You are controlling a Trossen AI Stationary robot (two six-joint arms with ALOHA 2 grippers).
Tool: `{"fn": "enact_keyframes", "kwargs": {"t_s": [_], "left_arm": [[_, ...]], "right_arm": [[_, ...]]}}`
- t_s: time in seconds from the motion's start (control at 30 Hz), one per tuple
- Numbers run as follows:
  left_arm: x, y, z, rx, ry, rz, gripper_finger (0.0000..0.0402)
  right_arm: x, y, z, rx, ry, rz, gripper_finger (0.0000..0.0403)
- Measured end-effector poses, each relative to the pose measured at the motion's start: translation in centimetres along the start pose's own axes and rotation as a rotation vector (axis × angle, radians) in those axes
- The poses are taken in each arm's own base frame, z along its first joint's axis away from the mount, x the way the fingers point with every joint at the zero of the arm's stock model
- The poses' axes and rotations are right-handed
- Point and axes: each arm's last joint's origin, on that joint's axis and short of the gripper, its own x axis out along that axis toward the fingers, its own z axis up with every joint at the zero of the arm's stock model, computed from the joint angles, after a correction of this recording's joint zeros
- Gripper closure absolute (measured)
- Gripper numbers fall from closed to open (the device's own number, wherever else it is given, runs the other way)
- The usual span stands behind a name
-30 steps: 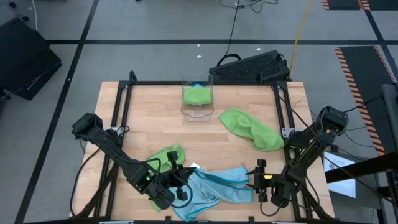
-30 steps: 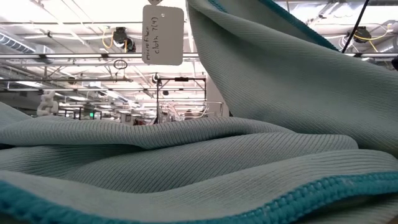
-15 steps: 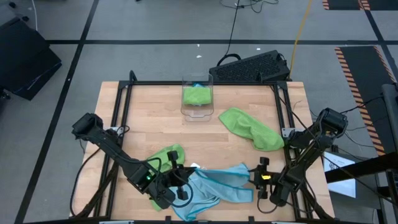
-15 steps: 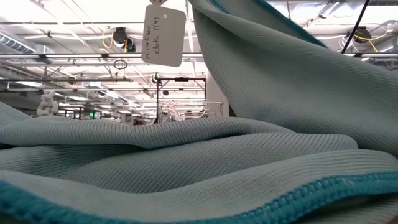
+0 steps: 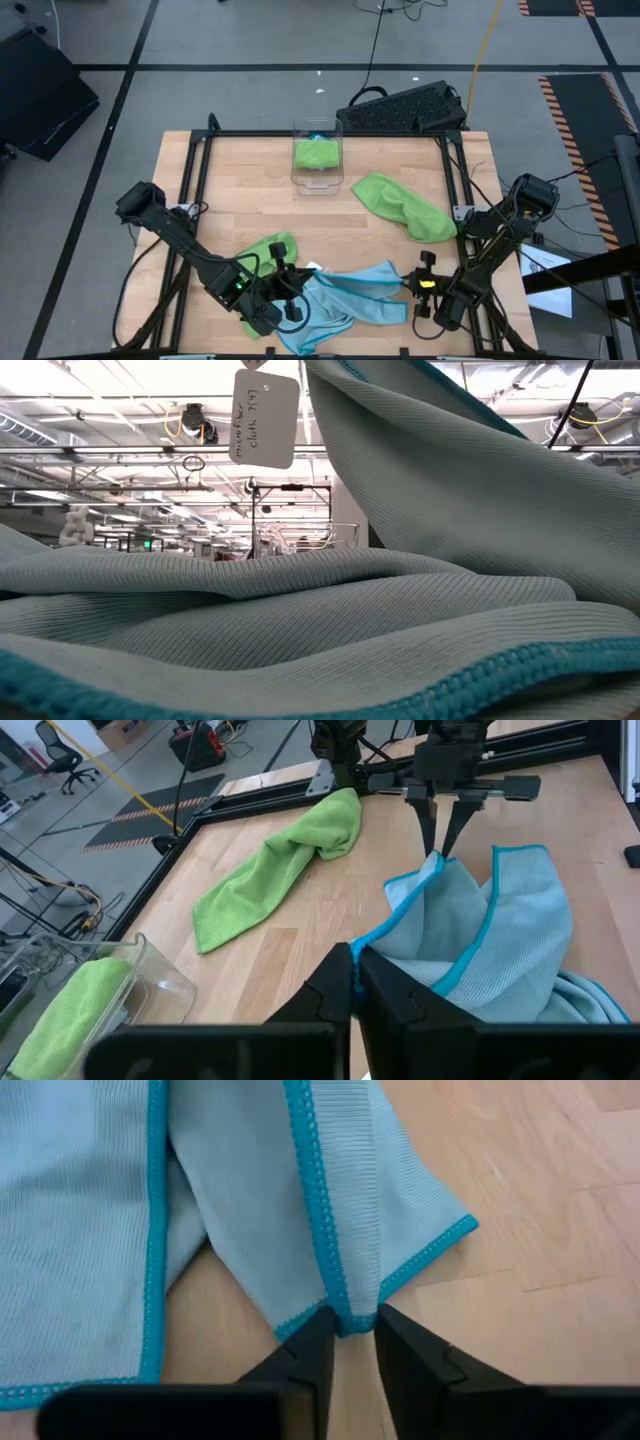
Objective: Fold microfiber towels
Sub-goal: Fold the right blue towel
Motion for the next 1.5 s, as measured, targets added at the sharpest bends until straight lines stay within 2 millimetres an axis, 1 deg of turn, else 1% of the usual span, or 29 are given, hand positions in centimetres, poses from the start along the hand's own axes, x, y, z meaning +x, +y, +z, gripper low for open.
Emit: {"fn": "enact_keyframes", "kwargs": {"t_s": [0.1, 0.2, 0.33, 0.47, 0.6, 0.73, 0.8, 0.87, 0.97, 1.07, 1.17, 1.27, 1.33, 1.4, 1.5], "left_arm": [[0.0, 0.0, 0.0, 0.0, 0.0, 0.0, 0.0385], [0.0, 0.0, 0.0, 0.001, 0.0, 0.0, 0.0395], [0.0, 0.0, -0.1, 0.007, 0.005, 0.002, 0.0392], [0.0, 0.0, -0.2, 0.018, 0.011, 0.004, 0.039], [0.0, 0.0, -0.1, 0.024, 0.003, 0.001, 0.0397], [-0.7, 0.0, 0.6, 0.049, -0.036, -0.02, 0.039], [-1.4, 0.2, 1.2, 0.045, -0.069, -0.036, 0.0393], [-2.5, 0.7, 2.1, 0.02, -0.116, -0.058, 0.0397], [-4.4, 1.3, 3.6, -0.022, -0.202, -0.105, 0.0394], [-6.5, 2.2, 5.1, -0.026, -0.298, -0.175, 0.0395], [-8.7, 3.4, 6.8, -0.045, -0.416, -0.299, 0.0397], [-10.5, 4.4, 7.9, -0.054, -0.525, -0.453, 0.0394], [-11.4, 4.9, 8.3, -0.039, -0.574, -0.518, 0.0396], [-12.3, 5.8, 8.4, -0.024, -0.591, -0.528, 0.0398], [-12.5, 7.3, 8.3, -0.025, -0.542, -0.431, 0.0395]], "right_arm": [[0.0, 0.0, 0.0, 0.0, 0.0, 0.0, 0.0369], [0.0, 0.0, 0.0, 0.002, -0.001, 0.002, 0.0394], [-0.6, -0.1, 0.5, 0.049, -0.013, 0.023, 0.0393], [-1.8, 0.1, 1.8, 0.097, -0.049, 0.072, 0.0397], [-3.3, 0.1, 3.4, 0.121, -0.15, 0.095, 0.0399], [-4.9, 0.1, 5.2, 0.102, -0.284, 0.132, 0.0398], [-5.9, 0.0, 6.2, 0.105, -0.358, 0.15, 0.0398], [-7.1, 0.0, 7.3, 0.1, -0.43, 0.176, 0.0397], [-9.3, 0.4, 9.2, 0.07, -0.526, 0.237, 0.0397], [-12.1, 0.9, 11.3, -0.012, -0.619, 0.273, 0.0397], [-15.4, 1.4, 13.4, -0.064, -0.694, 0.286, 0.0397], [-18.7, 1.7, 15.1, -0.104, -0.759, 0.303, 0.0397], [-20.3, 1.8, 15.8, -0.118, -0.787, 0.325, 0.0397], [-21.6, 1.6, 16.5, -0.098, -0.804, 0.347, 0.0397], [-22.7, 0.9, 17.0, -0.078, -0.82, 0.271, 0.0397]]}}
